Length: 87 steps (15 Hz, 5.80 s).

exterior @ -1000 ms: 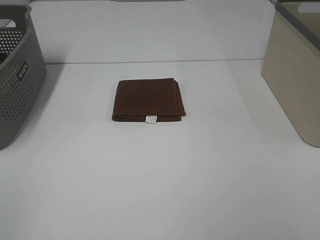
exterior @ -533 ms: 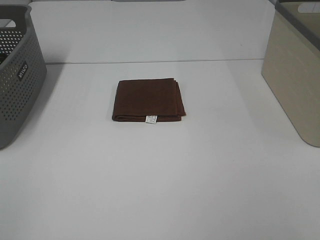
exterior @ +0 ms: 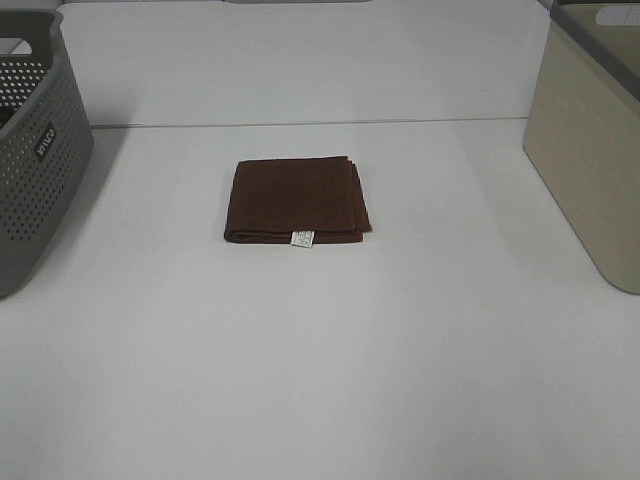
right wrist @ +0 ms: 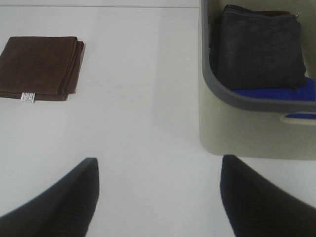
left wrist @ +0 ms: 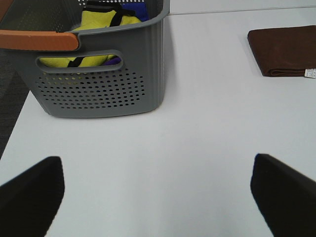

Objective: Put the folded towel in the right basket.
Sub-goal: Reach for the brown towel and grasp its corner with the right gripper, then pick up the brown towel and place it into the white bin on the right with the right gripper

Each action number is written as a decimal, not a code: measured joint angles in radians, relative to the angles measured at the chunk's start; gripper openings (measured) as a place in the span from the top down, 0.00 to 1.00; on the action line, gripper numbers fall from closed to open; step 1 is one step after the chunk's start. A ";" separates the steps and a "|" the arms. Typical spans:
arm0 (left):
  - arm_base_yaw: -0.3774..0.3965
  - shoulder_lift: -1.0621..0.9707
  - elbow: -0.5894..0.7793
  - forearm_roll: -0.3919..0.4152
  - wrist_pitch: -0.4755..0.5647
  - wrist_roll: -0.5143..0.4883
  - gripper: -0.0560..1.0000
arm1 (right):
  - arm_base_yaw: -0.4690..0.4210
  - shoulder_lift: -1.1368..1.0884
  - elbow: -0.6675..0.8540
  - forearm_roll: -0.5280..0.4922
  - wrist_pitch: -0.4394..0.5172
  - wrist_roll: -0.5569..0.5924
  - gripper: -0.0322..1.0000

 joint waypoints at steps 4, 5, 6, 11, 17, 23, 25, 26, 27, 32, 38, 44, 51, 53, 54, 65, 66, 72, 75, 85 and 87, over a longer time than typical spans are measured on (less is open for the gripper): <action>0.000 0.000 0.000 0.000 0.000 0.000 0.02 | 0.000 0.320 -0.255 0.046 0.000 -0.001 0.33; 0.000 0.000 0.000 0.000 0.000 0.000 0.02 | 0.000 0.392 -0.335 0.059 0.005 -0.005 0.33; 0.000 0.000 0.000 0.000 0.000 0.000 0.02 | 0.000 0.463 -0.410 0.074 0.016 -0.021 0.33; 0.000 0.000 0.000 0.000 0.000 0.000 0.02 | 0.038 0.816 -0.784 0.119 0.166 -0.069 0.33; 0.000 0.000 0.000 0.000 0.000 0.000 0.02 | 0.218 1.149 -1.052 0.107 0.220 -0.073 0.33; 0.000 0.000 0.000 0.000 0.000 0.000 0.02 | 0.226 1.422 -1.160 0.277 0.282 -0.071 0.33; 0.000 0.000 0.000 0.000 0.000 0.000 0.02 | 0.226 1.498 -1.198 0.330 0.319 -0.070 0.33; 0.000 0.000 0.000 0.000 0.000 0.000 0.02 | 0.226 1.564 -1.242 0.397 0.363 -0.085 0.33; 0.000 0.000 0.000 0.000 0.000 0.000 0.02 | 0.226 1.587 -1.258 0.421 0.373 -0.090 0.33; 0.000 0.000 0.000 0.000 0.000 0.000 0.02 | 0.226 1.763 -1.394 0.493 0.387 -0.110 0.30; 0.000 0.000 0.000 0.000 0.000 0.000 0.02 | 0.226 1.938 -1.496 0.513 0.370 -0.122 0.30; 0.000 0.000 0.000 0.000 0.000 0.000 0.02 | 0.237 1.973 -1.505 0.593 0.334 -0.172 0.39; 0.000 0.000 0.000 0.000 0.000 0.000 0.02 | 0.243 1.988 -1.514 0.608 0.312 -0.189 0.90; 0.000 0.000 0.000 0.000 0.000 0.000 0.02 | 0.243 1.974 -1.562 0.602 0.340 -0.194 0.90; 0.000 0.000 0.000 0.000 0.000 0.000 0.02 | 0.243 1.954 -1.598 0.587 0.360 -0.197 0.90; 0.000 0.000 0.000 0.000 0.000 0.000 0.02 | 0.244 1.564 -1.815 0.083 0.394 -0.181 0.90; 0.000 0.000 0.000 0.000 0.000 0.000 0.02 | 0.237 1.536 -1.815 0.037 0.394 -0.180 0.90; 0.000 0.000 0.000 0.000 0.000 0.000 0.02 | 0.014 1.433 -1.816 0.081 0.395 -0.160 0.90; 0.000 0.000 0.000 0.000 0.000 0.000 0.02 | -0.103 1.396 -1.776 0.099 0.394 -0.160 0.90; 0.000 0.000 0.000 0.000 0.000 0.000 0.02 | -0.289 1.343 -1.292 0.122 0.394 -0.155 0.90; 0.000 0.000 0.000 0.000 0.000 0.000 0.02 | -0.289 1.338 -1.292 0.110 0.394 -0.132 0.75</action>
